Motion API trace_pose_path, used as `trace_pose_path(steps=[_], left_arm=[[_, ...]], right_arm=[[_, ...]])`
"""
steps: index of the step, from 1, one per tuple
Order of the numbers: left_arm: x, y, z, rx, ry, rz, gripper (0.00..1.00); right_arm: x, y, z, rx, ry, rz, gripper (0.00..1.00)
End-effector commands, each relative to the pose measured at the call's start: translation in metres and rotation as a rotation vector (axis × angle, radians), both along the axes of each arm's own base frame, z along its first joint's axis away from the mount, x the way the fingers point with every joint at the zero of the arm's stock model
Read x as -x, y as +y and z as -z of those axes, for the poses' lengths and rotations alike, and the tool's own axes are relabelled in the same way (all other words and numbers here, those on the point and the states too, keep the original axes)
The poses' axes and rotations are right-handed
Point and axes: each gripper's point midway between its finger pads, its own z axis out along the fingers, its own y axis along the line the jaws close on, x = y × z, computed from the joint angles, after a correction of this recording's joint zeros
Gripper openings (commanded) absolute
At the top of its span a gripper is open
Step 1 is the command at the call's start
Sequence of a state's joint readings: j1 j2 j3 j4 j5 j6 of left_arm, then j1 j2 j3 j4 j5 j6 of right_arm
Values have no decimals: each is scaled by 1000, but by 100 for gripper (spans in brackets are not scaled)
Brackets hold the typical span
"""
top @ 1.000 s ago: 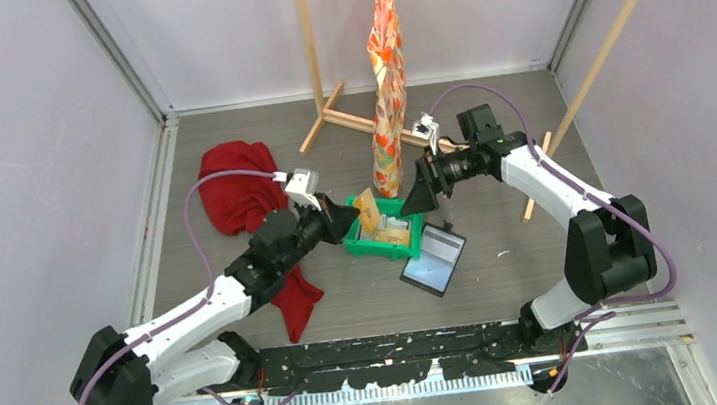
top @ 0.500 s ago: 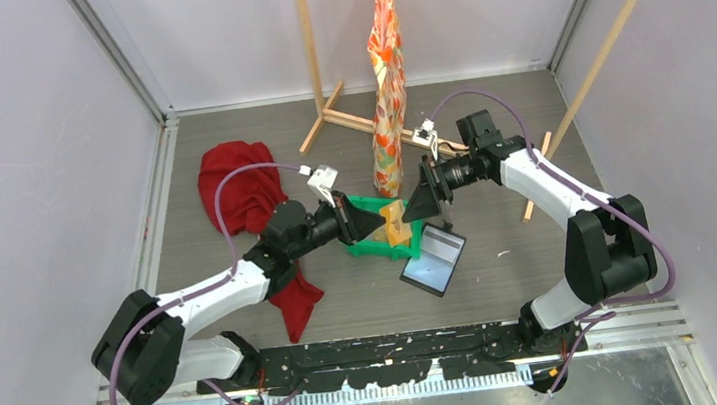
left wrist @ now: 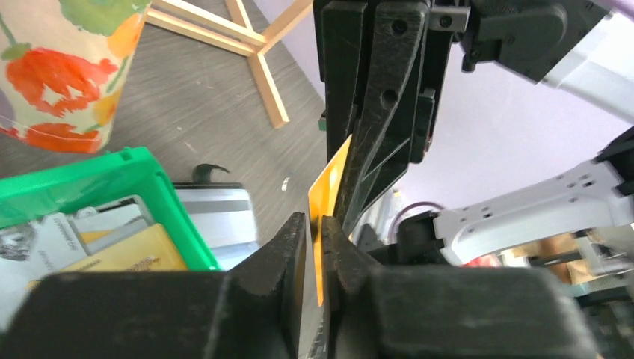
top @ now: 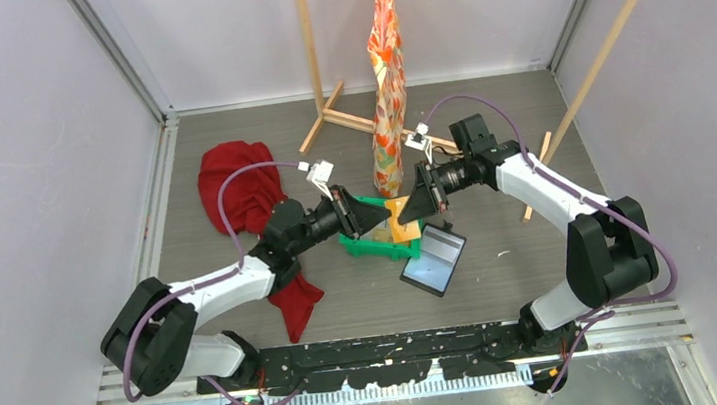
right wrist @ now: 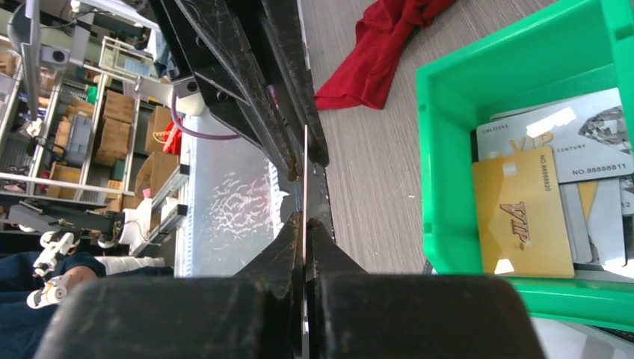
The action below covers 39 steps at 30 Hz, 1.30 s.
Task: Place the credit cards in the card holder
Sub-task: Insert the credit card into the card holder.
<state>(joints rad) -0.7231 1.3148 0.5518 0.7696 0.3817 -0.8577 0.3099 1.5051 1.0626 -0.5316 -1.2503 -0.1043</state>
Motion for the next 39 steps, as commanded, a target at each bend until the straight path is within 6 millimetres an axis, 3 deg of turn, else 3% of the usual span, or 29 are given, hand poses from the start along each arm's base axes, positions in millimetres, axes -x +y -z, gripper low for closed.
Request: trace_pose_path(steps=[1, 3, 5, 10, 13, 17, 20, 24, 27, 30, 31, 33, 34, 36, 39], left_arm=[[2, 1, -34, 146, -35, 12, 32], [6, 1, -34, 177, -13, 23, 43], [9, 0, -34, 194, -6, 44, 47], [15, -10, -37, 227, 22, 126, 48], [13, -16, -42, 267, 28, 152, 38], [13, -21, -45, 316, 45, 186, 13], [12, -22, -45, 329, 52, 193, 3], [13, -21, -44, 323, 51, 188, 4], [13, -19, -41, 308, 59, 172, 19], [12, -18, -42, 303, 55, 162, 20], [12, -18, -42, 301, 54, 162, 18], [12, -18, -42, 301, 55, 163, 2], [13, -18, -42, 301, 55, 167, 1], [13, -17, -41, 300, 59, 158, 0], [13, -8, -36, 285, 67, 110, 0]], right_arm=[[8, 0, -25, -77, -56, -34, 1], [11, 0, -30, -105, -47, -51, 1], [12, 0, -32, -115, -42, -59, 1], [12, 0, -30, -118, -30, -63, 1], [12, 0, -28, -120, -25, -65, 1], [11, 0, -25, -109, -28, -58, 1], [10, 0, -21, -100, -27, -52, 1], [9, -1, -18, -81, -40, -44, 1], [10, -2, -15, -71, -51, -42, 1], [11, -3, -14, -66, -56, -42, 1], [11, -3, -14, -64, -58, -40, 1], [12, -3, -13, -62, -60, -40, 2], [12, -4, -12, -59, -63, -36, 4], [12, -5, -11, -44, -76, -27, 23], [10, -19, -10, 0, -124, -1, 74]])
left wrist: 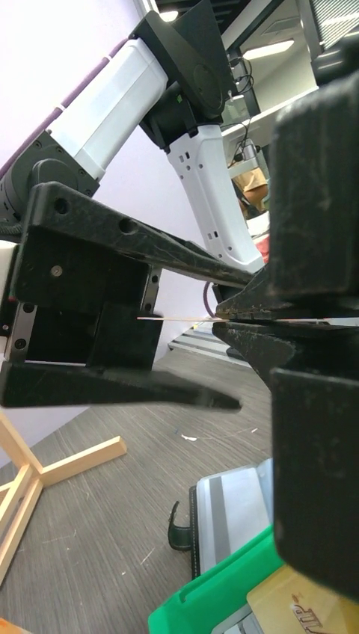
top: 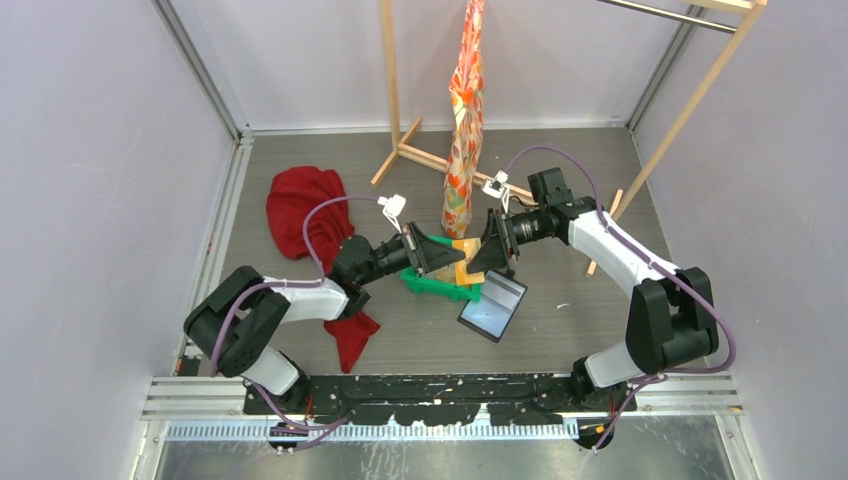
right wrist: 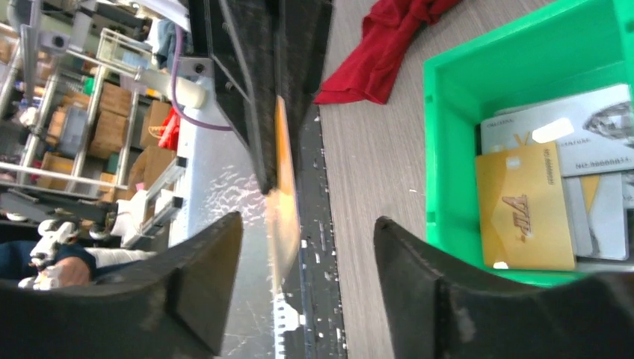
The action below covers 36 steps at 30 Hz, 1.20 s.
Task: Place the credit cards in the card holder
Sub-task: Insert the credit card into the card holder.
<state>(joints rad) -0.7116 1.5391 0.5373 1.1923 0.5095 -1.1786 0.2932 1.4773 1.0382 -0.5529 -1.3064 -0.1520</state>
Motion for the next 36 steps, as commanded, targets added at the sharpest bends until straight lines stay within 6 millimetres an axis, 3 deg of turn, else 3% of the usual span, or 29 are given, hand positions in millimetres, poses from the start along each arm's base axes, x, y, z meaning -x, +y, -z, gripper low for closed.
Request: trace_pose_path(steps=[1, 4, 6, 7, 9, 12, 16, 22, 28, 36], left_arm=[[7, 14, -21, 30, -56, -51, 0], [20, 23, -5, -36, -5, -47, 0], [33, 29, 7, -85, 33, -31, 0], [42, 32, 23, -136, 72, -23, 0], [56, 39, 44, -206, 116, -11, 0], [72, 52, 64, -270, 145, -19, 0], [82, 69, 76, -349, 147, -40, 0], [90, 89, 85, -385, 152, -94, 0], [96, 107, 89, -381, 173, -151, 0], [99, 121, 88, -357, 185, -212, 0]], right_arm=[[-2, -23, -3, 69, -131, 41, 81], [-8, -59, 10, 193, -226, 71, 97], [-11, -78, 29, 298, -277, 65, 100], [-13, -89, 44, 380, -298, 65, 100], [-20, -102, 67, 482, -314, 89, 88], [-40, -107, 89, 566, -306, 169, 49], [-53, -84, 110, 673, -287, 190, 23], [-59, -62, 140, 783, -210, 201, 4], [-54, -44, 155, 801, -170, 138, 3], [-67, 0, 151, 740, -144, 176, 4]])
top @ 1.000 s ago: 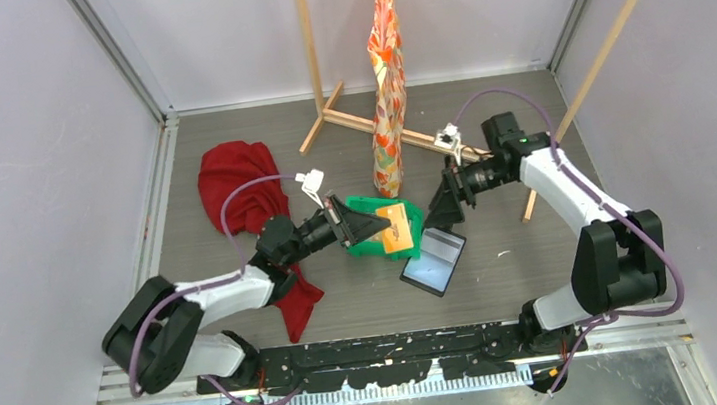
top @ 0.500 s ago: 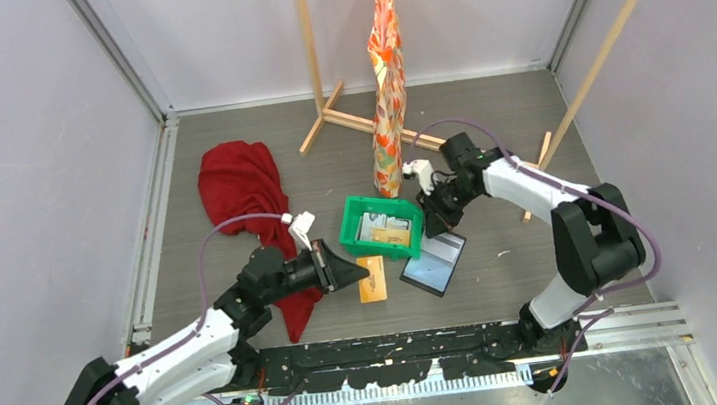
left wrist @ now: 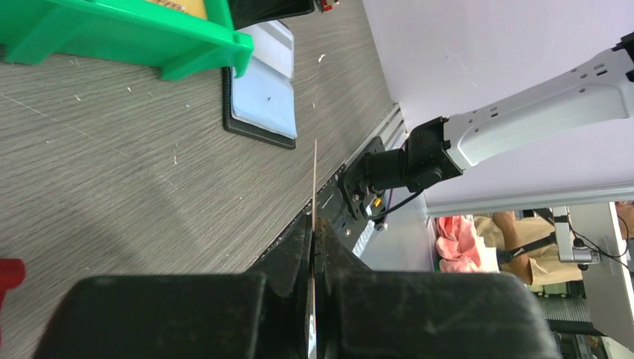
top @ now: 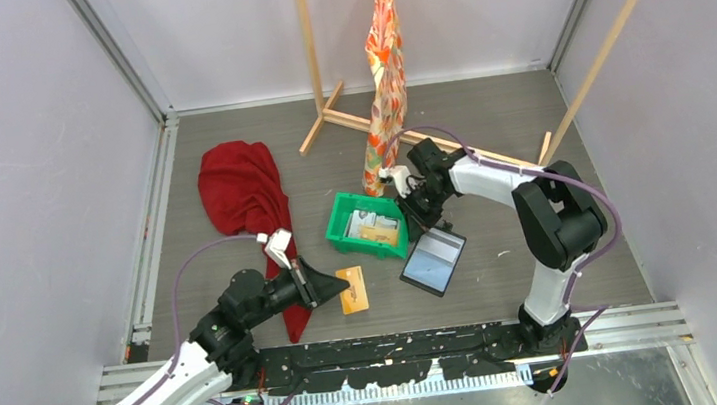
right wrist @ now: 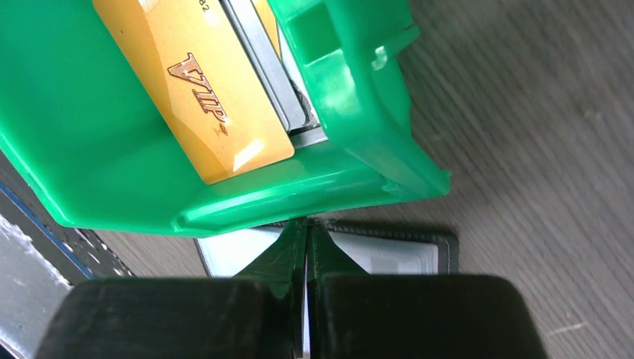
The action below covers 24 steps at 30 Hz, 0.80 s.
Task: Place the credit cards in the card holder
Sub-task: Insert the credit card into the card holder.
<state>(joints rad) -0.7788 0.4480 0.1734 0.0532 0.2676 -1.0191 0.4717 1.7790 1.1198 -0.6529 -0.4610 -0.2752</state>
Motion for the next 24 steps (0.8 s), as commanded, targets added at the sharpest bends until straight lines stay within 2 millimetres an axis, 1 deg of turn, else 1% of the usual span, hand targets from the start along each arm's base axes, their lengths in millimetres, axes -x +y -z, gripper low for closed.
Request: trace_pose_path(steps=[1, 4, 7, 8, 10, 11, 12, 14, 16, 18, 19, 20, 22, 24], left_arm=[[-2, 7, 9, -7, 32, -50, 0], [-7, 7, 9, 14, 48, -83, 0], [-15, 4, 6, 63, 77, -126, 0], [-19, 3, 3, 93, 89, -144, 0], [-25, 1, -2, 139, 116, -177, 0], [-28, -1, -6, 152, 120, -189, 0], [-31, -3, -10, 157, 124, -197, 0], [-34, -8, -20, 157, 114, -205, 0], [-34, -15, -23, 147, 115, -211, 0], [-38, -21, -22, 140, 116, -236, 0], [-39, -25, -15, 119, 130, -237, 0], [-38, -30, -16, 118, 132, -229, 1], [-38, -42, -7, 91, 157, -206, 0], [-39, -54, -6, 84, 165, -175, 0]], right_arm=[[-24, 38, -17, -93, -56, 56, 4], [-20, 61, -17, -144, -14, 73, 6], [-16, 79, -17, -199, 40, 82, 13], [-14, 83, -19, -215, 57, 76, 16], [-10, 79, -23, -218, 57, 54, 20], [-7, 74, -34, -235, 41, 31, 22], [-5, 65, -42, -244, 31, 11, 24], [9, 40, -60, -271, 28, -77, 28], [12, 14, -73, -284, 2, -84, 36], [9, -15, -72, -250, -34, -33, 46], [10, -30, -65, -213, -38, -10, 51], [11, -42, -58, -165, -42, -6, 52], [6, -64, -44, -90, -35, 29, 55], [-1, -78, -38, -63, -21, 62, 58]])
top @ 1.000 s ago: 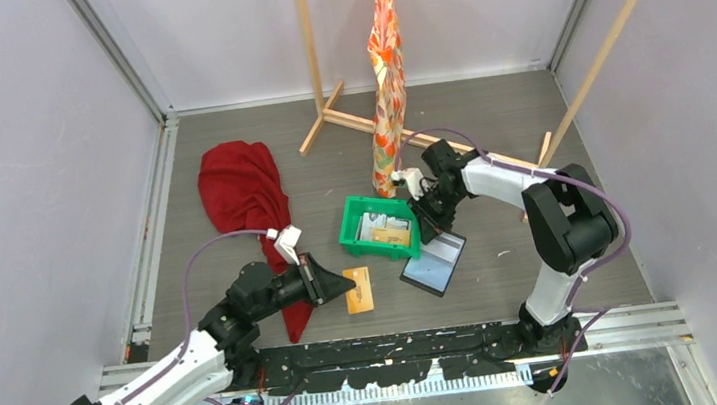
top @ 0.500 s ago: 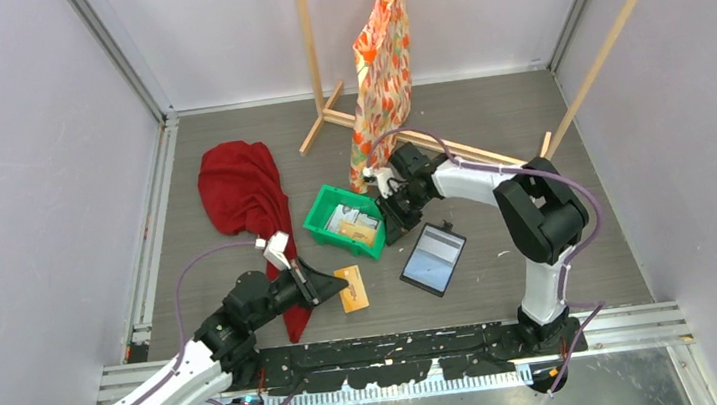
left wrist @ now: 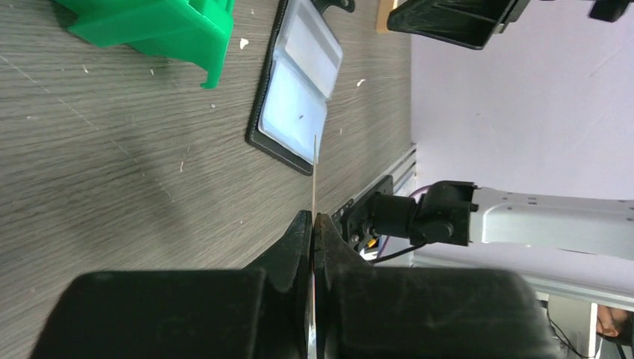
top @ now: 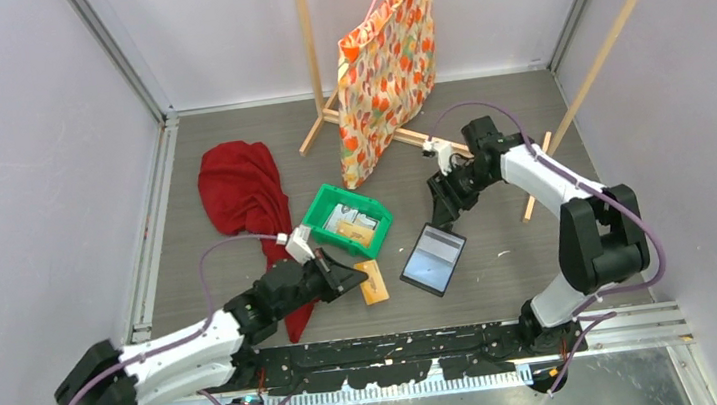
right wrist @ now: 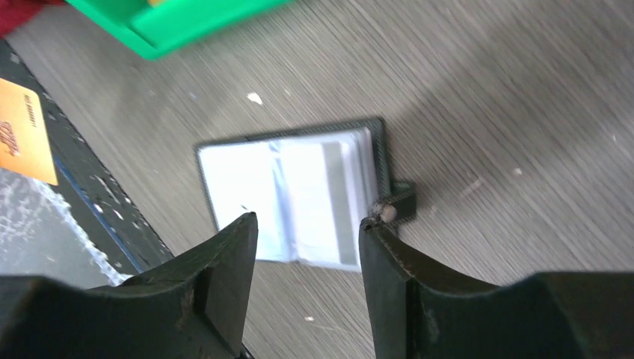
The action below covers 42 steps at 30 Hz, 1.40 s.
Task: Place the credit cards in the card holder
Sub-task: Insert the credit card into the card holder.
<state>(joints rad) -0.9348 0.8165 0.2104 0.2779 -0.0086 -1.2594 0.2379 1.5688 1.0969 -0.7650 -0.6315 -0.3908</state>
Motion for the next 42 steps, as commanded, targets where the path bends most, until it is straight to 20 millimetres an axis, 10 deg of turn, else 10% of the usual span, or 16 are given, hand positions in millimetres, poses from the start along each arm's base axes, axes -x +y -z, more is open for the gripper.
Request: trace_pose_path(steps=[1, 12, 25, 34, 42], left_arm=[[-14, -29, -30, 79, -45, 9, 0], [-12, -61, -26, 62, 1, 18, 0], [-30, -64, -21, 144, 64, -112, 0], [-19, -91, 1, 60, 107, -94, 0], [-25, -99, 31, 6, 34, -72, 0]], right_arm=[[7, -35, 31, 129, 65, -7, 60], [21, -50, 60, 183, 219, -9, 68], [47, -48, 70, 211, 329, -60, 50], [99, -35, 52, 169, 423, -266, 48], [72, -36, 26, 107, 295, -209, 52]])
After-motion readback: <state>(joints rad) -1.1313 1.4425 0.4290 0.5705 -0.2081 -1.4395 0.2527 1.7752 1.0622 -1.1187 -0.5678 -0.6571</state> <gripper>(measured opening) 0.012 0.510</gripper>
